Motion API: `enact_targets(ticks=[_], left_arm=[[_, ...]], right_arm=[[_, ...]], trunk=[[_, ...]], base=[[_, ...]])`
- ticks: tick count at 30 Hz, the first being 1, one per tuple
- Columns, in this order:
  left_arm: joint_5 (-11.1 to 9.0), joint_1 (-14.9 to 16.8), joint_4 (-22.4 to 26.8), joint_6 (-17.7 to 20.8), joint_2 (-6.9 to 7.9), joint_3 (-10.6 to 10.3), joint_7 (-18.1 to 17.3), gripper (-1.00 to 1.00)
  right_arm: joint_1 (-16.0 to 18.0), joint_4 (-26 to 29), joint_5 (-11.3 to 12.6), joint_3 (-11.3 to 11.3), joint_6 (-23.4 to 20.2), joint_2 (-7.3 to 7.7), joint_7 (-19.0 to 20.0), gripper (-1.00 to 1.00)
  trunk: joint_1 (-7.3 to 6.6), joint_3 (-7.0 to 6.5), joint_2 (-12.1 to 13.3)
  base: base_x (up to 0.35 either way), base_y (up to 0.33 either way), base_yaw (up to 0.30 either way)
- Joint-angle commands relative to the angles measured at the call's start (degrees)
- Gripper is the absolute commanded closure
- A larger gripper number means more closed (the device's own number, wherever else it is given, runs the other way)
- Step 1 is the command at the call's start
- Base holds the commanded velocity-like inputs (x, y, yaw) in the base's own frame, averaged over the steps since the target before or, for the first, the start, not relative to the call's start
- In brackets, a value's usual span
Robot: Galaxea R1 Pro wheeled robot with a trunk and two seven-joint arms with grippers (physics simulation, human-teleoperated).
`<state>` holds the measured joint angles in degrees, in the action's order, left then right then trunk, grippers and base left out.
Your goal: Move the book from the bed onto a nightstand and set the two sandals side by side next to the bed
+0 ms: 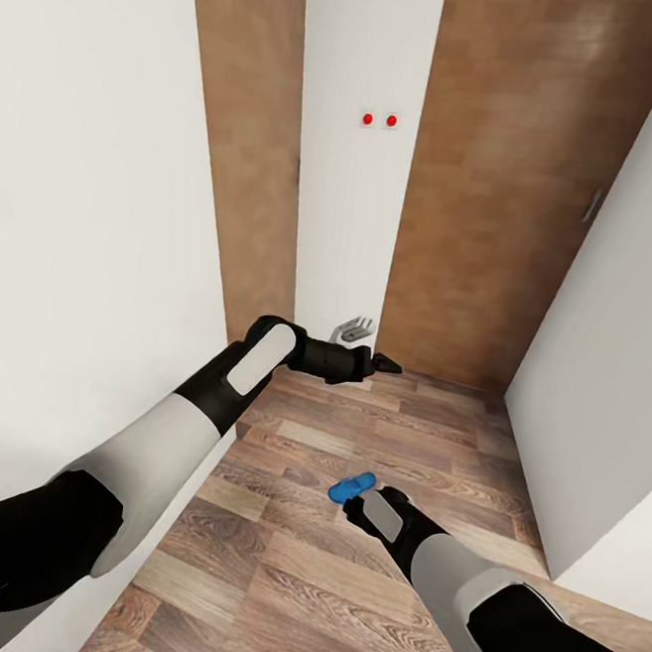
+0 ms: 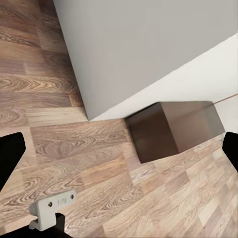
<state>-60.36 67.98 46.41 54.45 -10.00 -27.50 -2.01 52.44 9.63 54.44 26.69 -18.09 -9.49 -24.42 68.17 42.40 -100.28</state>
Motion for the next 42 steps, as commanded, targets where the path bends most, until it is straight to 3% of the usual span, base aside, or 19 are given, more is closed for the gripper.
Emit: enact_targets(ticks=[1, 19, 42], left_arm=[[0.16, 0.05, -0.01, 0.13, 0.0, -0.01, -0.21, -1.0], [0.17, 0.05, -0.01, 0.13, 0.0, -0.01, -0.27, -1.0], [0.24, 0.05, -0.01, 0.13, 0.0, -0.01, -0.27, -1.0]], right_arm=[[0.03, 0.11, 0.33, 0.46, -0.19, 0.02, -0.33, -1.0], [0.03, 0.13, 0.23, 0.55, 1.82, 0.0, -0.28, -1.0], [0.03, 0.13, 0.22, 0.62, 2.69, -0.01, -0.24, -1.0]], trunk=[[0.22, 0.33, -0.45], [4.17, 5.11, -7.67], [9.22, 9.31, -16.89]], base=[[0.0, 0.0, 0.0], [0.0, 0.0, 0.0], [0.0, 0.0, 0.0]])
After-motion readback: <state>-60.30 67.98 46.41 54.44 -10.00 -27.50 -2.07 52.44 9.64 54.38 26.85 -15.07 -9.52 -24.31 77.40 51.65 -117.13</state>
